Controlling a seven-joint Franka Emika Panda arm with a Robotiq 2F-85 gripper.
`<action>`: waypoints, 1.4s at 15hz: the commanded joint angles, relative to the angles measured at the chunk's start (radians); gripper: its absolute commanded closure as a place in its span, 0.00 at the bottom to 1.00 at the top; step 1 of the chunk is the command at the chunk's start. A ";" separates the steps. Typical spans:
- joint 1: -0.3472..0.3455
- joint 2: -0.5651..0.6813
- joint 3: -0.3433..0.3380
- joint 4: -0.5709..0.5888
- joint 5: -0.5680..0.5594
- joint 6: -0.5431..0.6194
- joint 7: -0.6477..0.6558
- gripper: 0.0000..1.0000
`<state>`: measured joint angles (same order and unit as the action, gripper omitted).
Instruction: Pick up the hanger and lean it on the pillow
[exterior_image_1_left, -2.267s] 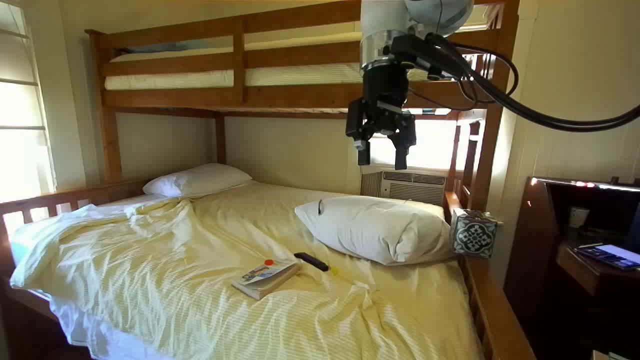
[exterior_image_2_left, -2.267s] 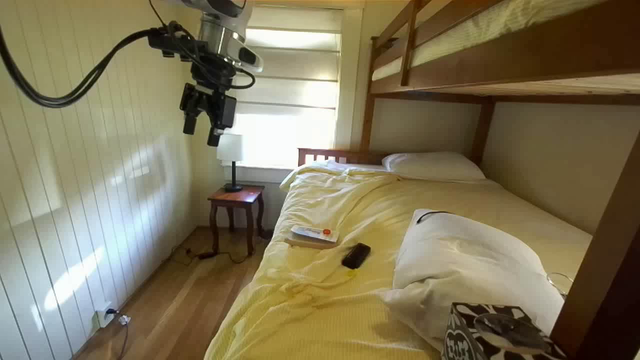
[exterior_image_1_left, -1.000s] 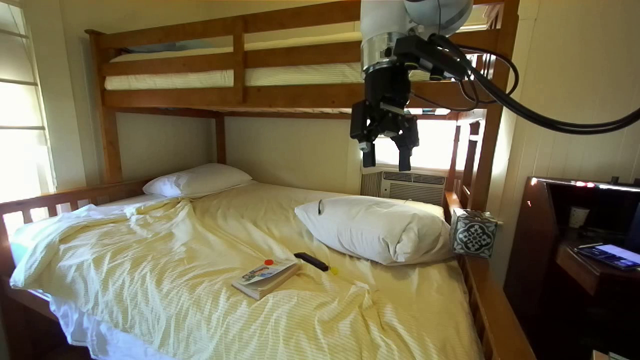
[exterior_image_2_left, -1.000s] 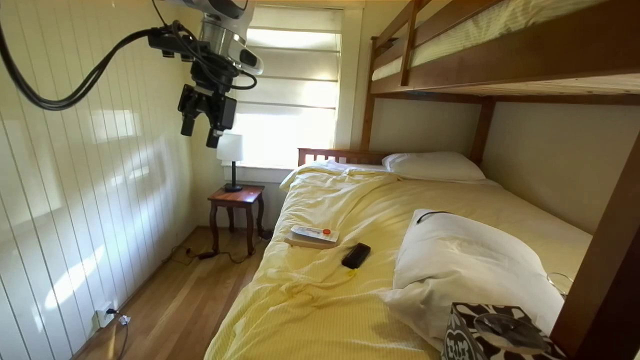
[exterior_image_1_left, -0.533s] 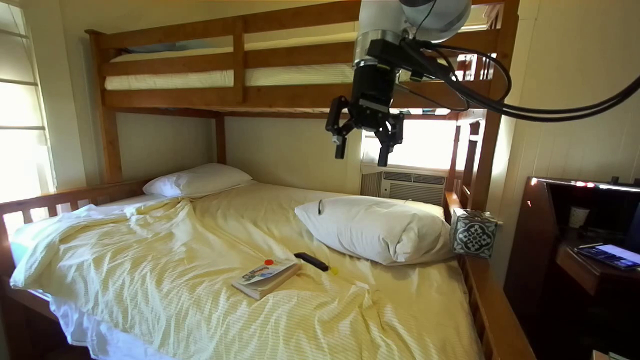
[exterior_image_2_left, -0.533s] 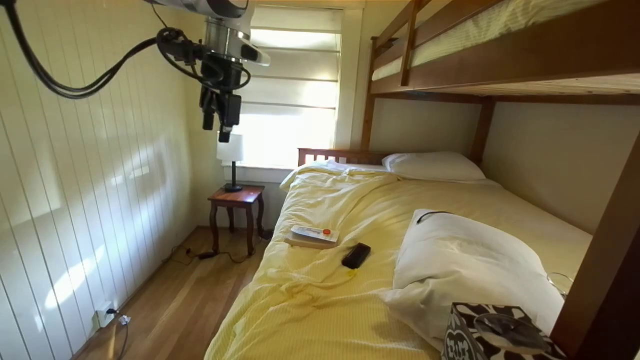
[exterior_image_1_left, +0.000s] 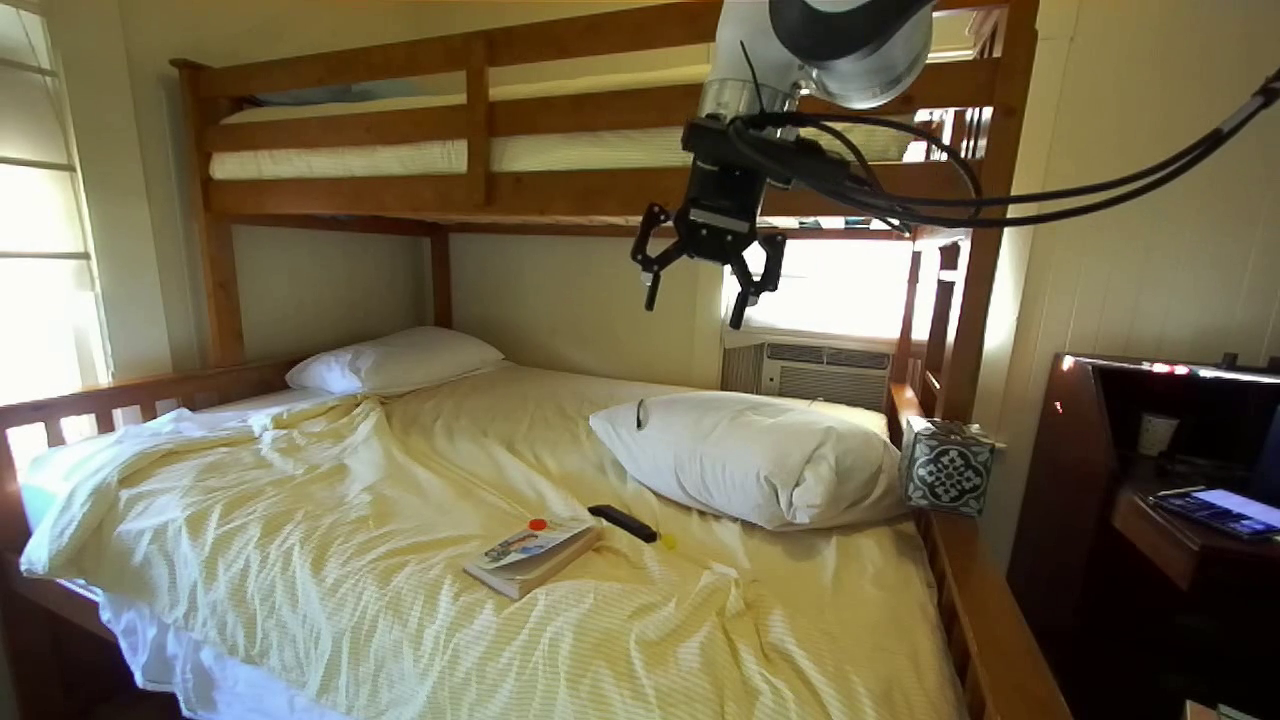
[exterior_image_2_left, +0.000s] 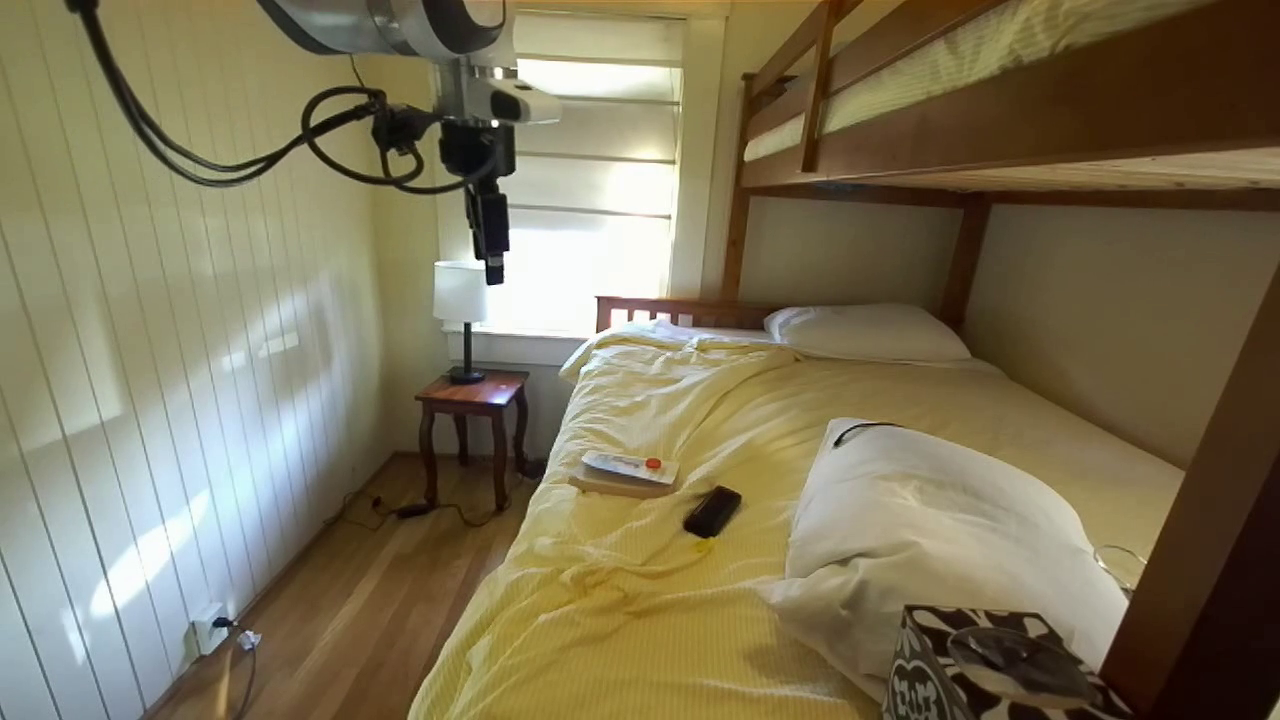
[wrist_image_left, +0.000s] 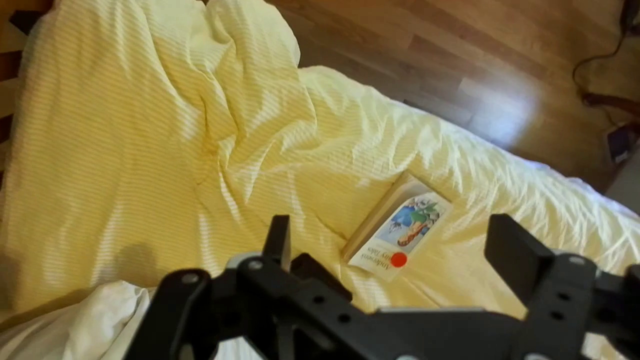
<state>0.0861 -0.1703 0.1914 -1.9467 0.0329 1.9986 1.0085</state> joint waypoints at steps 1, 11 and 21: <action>-0.035 0.044 -0.001 0.007 -0.159 0.102 0.152 0.00; -0.135 0.220 -0.172 0.122 -0.709 0.092 0.431 0.00; -0.147 0.355 -0.250 0.170 -0.798 0.111 0.463 0.00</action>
<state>-0.0456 0.0712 -0.0136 -1.8389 -0.6950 2.0830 1.4807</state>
